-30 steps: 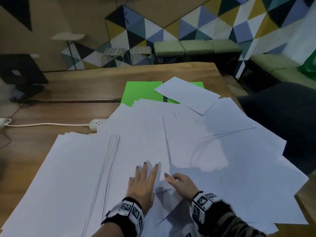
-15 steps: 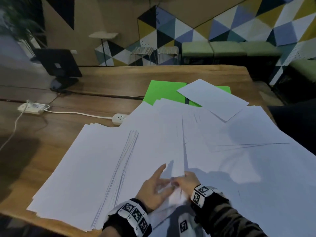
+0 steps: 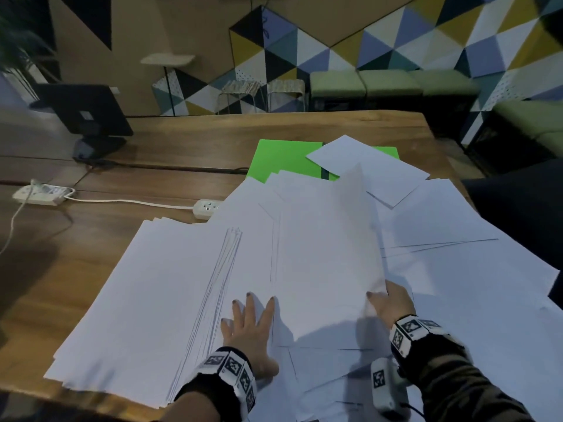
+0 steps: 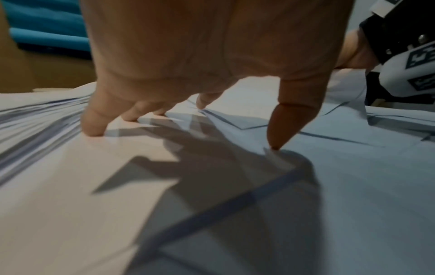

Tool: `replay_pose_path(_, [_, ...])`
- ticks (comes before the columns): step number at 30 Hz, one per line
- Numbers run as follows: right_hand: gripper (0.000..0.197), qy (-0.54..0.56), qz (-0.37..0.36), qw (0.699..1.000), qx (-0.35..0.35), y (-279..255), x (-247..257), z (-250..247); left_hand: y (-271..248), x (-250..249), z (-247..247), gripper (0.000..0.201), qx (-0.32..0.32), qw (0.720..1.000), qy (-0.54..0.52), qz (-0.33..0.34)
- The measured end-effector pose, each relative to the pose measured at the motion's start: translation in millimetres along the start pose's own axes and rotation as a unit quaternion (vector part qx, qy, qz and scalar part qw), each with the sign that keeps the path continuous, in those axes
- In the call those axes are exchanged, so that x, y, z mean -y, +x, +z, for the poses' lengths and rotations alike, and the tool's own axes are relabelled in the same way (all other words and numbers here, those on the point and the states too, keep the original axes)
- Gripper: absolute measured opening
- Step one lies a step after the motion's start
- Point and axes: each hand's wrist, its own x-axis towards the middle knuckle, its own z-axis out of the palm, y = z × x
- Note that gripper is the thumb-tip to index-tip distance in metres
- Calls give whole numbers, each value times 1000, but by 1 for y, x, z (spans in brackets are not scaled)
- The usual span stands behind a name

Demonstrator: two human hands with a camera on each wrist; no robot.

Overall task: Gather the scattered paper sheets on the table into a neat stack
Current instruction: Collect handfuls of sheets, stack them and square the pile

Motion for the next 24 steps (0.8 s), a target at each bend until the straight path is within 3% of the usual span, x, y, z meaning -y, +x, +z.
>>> replay_pose_path(3, [10, 2, 10, 1000, 11, -5, -8, 0, 2, -6, 2, 109, -3, 1000, 3, -20])
replay_pose_path(8, [22, -13, 6, 1000, 16, -9, -10, -2, 4, -12, 1, 105, -70, 995, -12, -63])
replay_pose_path(11, [24, -27, 2, 1000, 13, -9, -11, -4, 4, -7, -6, 105, -79, 996, -9, -51])
replay_pose_path(13, [25, -32, 2, 999, 17, -9, -12, -4, 3, -3, -19, 98, -82, 994, -68, -37])
replay_pose_path(19, [26, -64, 0, 996, 57, -14, -12, 6, -11, -36, -66, 84, -181, 939, -286, 60])
replay_pose_path(21, [28, -78, -4, 994, 75, -15, -13, 10, -14, -57, -73, 80, -165, 923, -329, 113])
replay_pose_path(24, [12, -42, 2, 994, 105, -18, -19, 13, -13, -84, -66, 77, -64, 917, -345, 192])
